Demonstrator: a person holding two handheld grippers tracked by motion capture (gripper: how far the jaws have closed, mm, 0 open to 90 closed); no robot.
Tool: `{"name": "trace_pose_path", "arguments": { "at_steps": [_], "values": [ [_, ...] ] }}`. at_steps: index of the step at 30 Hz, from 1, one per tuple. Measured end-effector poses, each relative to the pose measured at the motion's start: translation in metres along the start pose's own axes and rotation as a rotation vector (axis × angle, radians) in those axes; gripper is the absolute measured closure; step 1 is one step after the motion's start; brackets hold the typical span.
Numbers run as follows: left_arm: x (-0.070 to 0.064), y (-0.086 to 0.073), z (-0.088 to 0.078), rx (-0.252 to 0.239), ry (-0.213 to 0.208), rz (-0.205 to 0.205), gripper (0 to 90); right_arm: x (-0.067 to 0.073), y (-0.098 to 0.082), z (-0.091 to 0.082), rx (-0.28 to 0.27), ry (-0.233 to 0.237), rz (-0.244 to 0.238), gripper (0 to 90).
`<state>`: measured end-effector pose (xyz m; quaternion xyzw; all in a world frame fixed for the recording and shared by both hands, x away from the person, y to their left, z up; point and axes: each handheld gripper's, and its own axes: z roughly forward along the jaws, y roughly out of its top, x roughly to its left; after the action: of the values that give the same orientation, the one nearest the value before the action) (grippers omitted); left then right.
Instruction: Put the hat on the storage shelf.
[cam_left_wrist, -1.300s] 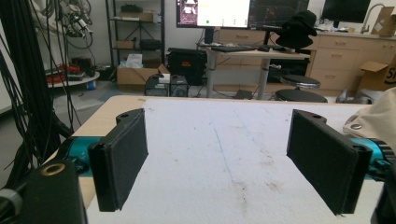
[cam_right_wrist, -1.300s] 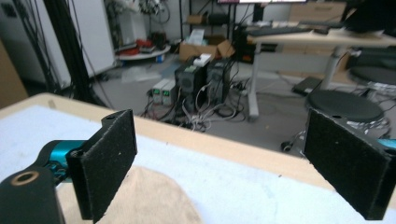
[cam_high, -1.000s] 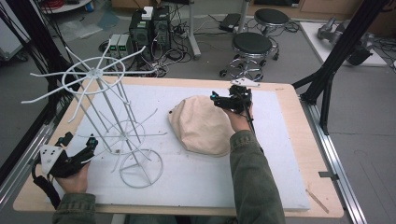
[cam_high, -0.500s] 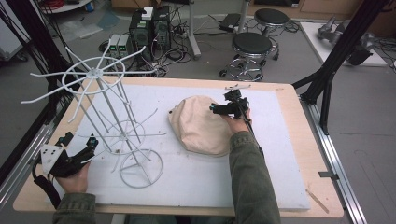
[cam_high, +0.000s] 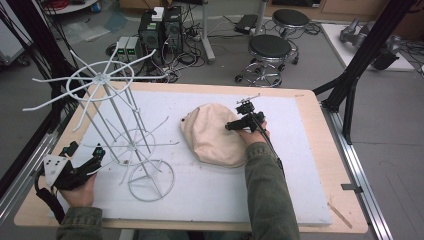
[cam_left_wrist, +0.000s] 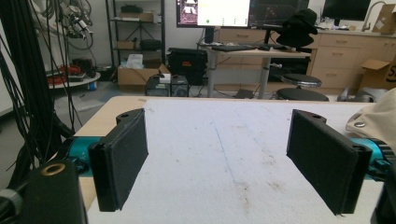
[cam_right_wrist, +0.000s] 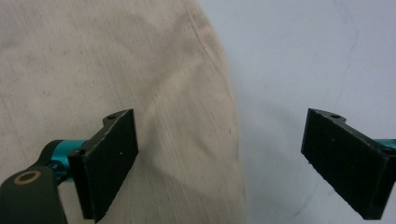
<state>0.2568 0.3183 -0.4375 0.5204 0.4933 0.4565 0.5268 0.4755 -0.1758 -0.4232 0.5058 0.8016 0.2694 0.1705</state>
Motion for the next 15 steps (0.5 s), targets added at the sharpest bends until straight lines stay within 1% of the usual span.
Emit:
{"name": "trace_pose_path", "arguments": {
  "at_steps": [1,4,5,7,10,11,13,14,15],
  "values": [
    [0.0,0.0,0.0,0.003,0.0,0.001,20.7,-0.001,-0.002,0.002,0.028,0.024,0.001,16.2],
    [-0.001,0.0,0.0,0.001,-0.002,0.002,20.7,-0.001,-0.003,0.005,0.042,0.029,0.003,16.6],
    [-0.001,0.0,0.0,0.0,-0.002,0.002,20.7,0.001,-0.004,0.009,0.06,0.04,0.008,18.4],
    [-0.001,0.0,0.0,-0.001,-0.002,0.002,20.7,0.002,-0.004,0.01,0.057,0.034,0.002,18.7],
    [-0.001,0.0,0.0,0.0,-0.001,0.002,20.7,0.003,-0.004,0.008,0.061,0.029,0.014,23.2],
    [-0.001,0.0,0.0,0.0,-0.001,0.002,20.7,0.003,-0.004,0.008,0.061,0.029,0.014,23.2],
    [-0.001,0.0,0.0,-0.001,-0.002,0.003,20.7,0.005,-0.004,0.005,0.064,0.039,0.005,39.4],
    [-0.001,0.0,0.0,-0.001,-0.002,0.003,20.7,0.005,-0.004,0.005,0.064,0.039,0.005,39.4],
    [-0.001,0.0,0.0,-0.002,-0.003,0.002,20.7,0.01,-0.003,0.002,0.072,0.06,-0.005,56.7]
  ]
}}
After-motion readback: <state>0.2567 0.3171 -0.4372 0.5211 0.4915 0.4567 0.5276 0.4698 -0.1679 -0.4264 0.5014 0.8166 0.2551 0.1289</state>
